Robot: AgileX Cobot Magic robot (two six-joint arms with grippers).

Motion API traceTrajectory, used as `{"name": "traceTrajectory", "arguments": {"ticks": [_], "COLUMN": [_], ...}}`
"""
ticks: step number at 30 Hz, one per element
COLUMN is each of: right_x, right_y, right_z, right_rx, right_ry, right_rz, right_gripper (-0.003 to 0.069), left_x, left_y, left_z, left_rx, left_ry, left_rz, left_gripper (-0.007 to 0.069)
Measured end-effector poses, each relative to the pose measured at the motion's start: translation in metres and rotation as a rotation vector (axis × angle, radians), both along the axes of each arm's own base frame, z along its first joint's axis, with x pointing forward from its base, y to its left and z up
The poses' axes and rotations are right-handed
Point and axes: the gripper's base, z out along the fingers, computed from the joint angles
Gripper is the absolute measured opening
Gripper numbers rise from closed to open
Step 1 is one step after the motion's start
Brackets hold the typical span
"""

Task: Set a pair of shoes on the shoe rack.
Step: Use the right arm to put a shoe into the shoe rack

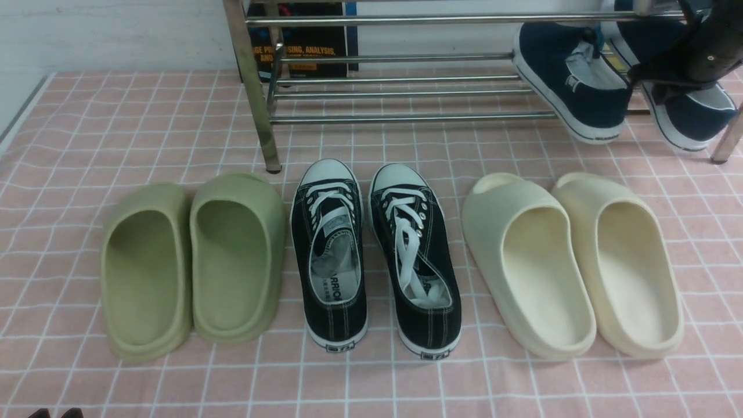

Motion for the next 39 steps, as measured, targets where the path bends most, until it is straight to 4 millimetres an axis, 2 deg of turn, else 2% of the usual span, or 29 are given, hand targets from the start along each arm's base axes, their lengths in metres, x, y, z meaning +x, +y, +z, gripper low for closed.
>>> {"name": "traceTrajectory", "arguments": {"ticks": [6,13,15,16,18,19,21,22,23,25,26,27,28,29,32,34,36,37,38,39], "right_x": [0.015,0.016,0.016,0.016,0.015,0.015,0.012,0.011,0.010,0.001,0.000,-0.008,-0.009,-0.020,-0.032,-0.040,-0.043,-0.044,-0.045,-0.045], "right_y": [0.003,0.004,0.004,0.005,0.006,0.007,0.008,0.008,0.008,0.009,0.009,0.008,0.008,0.005,-0.002,-0.020,-0.037,-0.040,-0.049,-0.052], "right_z": [-0.016,-0.016,-0.014,-0.014,-0.013,-0.012,-0.004,-0.003,0.002,0.028,0.030,0.047,0.049,0.064,0.073,0.068,0.051,0.048,0.033,0.023], "right_rx": [0.050,0.056,0.068,0.070,0.092,0.093,0.090,0.088,0.087,0.078,0.078,0.061,0.057,0.010,-0.052,-0.077,-0.052,-0.050,-0.036,-0.030], "right_ry": [-0.004,-0.013,-0.021,-0.021,-0.017,-0.016,-0.019,-0.020,-0.029,-0.070,-0.073,-0.089,-0.090,-0.085,-0.050,0.007,0.083,0.092,0.148,0.175], "right_rz": [0.003,0.003,0.004,0.004,0.008,0.008,0.013,0.013,0.013,0.018,0.018,0.019,0.020,0.016,-0.002,-0.073,-0.148,-0.156,-0.184,-0.191], "right_gripper": [0.0007,0.0041,0.0117,0.0125,0.0240,0.0248,0.0337,0.0349,0.0370,0.0407,0.0407,0.0407,0.0405,0.0385,0.0335,0.0233,0.0120,0.0110,0.0046,0.0015], "left_x": [0.000,0.000,0.000,0.000,0.000,0.000,0.000,0.000,0.000,0.000,0.000,0.000,0.000,0.000,0.000,0.000,0.000,0.000,0.000,0.000], "left_y": [0.000,0.000,0.000,0.000,0.000,0.000,0.000,0.000,0.000,0.000,0.000,0.000,0.000,0.000,0.000,0.000,0.000,0.000,0.000,0.000], "left_z": [0.000,0.000,0.000,0.000,0.000,0.000,0.000,0.000,0.000,0.000,0.000,0.000,0.000,0.000,0.000,0.000,0.000,0.000,0.000,0.000], "left_rx": [0.000,0.000,0.000,0.000,0.000,0.000,0.000,0.000,0.000,0.000,0.000,0.000,0.000,0.000,0.000,0.000,0.000,0.000,0.000,0.000], "left_ry": [0.000,0.000,0.000,0.000,0.000,0.000,0.000,0.000,0.000,0.000,0.000,0.000,0.000,0.000,0.000,0.000,0.000,0.000,0.000,0.000], "left_rz": [0.000,0.000,0.000,0.000,0.000,0.000,0.000,0.000,0.000,0.000,0.000,0.000,0.000,0.000,0.000,0.000,0.000,0.000,0.000,0.000], "left_gripper": [0.0239,0.0239,0.0239,0.0239,0.0239,0.0239,0.0239,0.0239,0.0239,0.0239,0.0239,0.0239,0.0239,0.0239,0.0239,0.0239,0.0239,0.0239,0.0239,0.0239]}}
